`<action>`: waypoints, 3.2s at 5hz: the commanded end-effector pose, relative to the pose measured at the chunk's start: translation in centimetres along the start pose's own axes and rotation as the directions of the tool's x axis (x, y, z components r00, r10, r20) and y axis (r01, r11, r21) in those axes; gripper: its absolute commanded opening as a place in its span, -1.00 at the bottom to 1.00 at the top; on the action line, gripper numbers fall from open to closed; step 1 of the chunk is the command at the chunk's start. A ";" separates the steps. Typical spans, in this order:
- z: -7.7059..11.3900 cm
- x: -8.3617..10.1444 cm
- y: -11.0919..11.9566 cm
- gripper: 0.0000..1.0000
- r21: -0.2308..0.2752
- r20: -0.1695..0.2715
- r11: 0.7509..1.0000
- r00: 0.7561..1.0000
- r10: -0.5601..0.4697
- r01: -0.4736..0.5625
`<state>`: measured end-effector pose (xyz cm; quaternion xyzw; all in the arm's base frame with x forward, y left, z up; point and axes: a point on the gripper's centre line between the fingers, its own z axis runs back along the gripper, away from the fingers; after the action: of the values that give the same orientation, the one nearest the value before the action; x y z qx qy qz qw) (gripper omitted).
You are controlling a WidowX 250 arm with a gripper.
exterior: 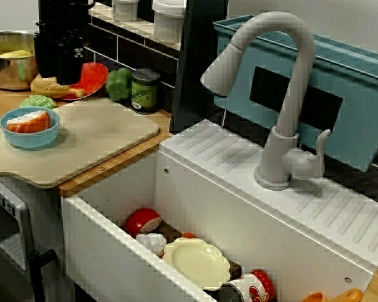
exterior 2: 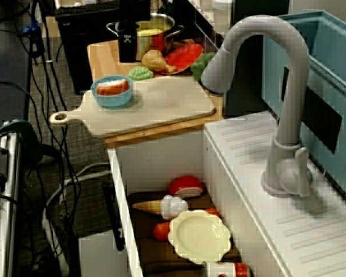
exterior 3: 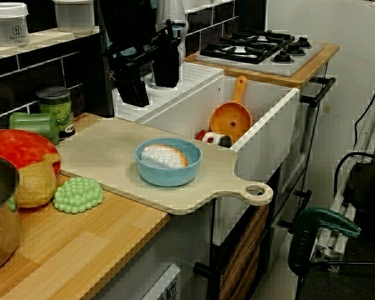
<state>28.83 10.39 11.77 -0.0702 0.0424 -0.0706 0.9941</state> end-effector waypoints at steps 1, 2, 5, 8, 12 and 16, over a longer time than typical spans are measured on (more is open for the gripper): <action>-0.4 -2.9 0.5 1.00 0.045 0.099 0.999 0.995 -0.017 0.012; -1.9 -3.3 -0.2 1.00 0.062 0.134 0.998 0.991 0.001 -0.009; -4.3 -2.1 0.2 1.00 0.115 0.116 0.993 0.993 0.012 -0.026; -5.0 -2.1 1.0 1.00 0.131 0.099 0.991 0.995 0.023 -0.036; -3.7 -2.0 2.2 1.00 0.112 0.082 0.993 0.996 0.034 -0.043; -4.8 -2.1 1.7 1.00 0.139 0.076 0.990 0.997 0.028 -0.039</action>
<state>26.26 11.69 6.23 -0.0089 0.0144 -0.0513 0.9985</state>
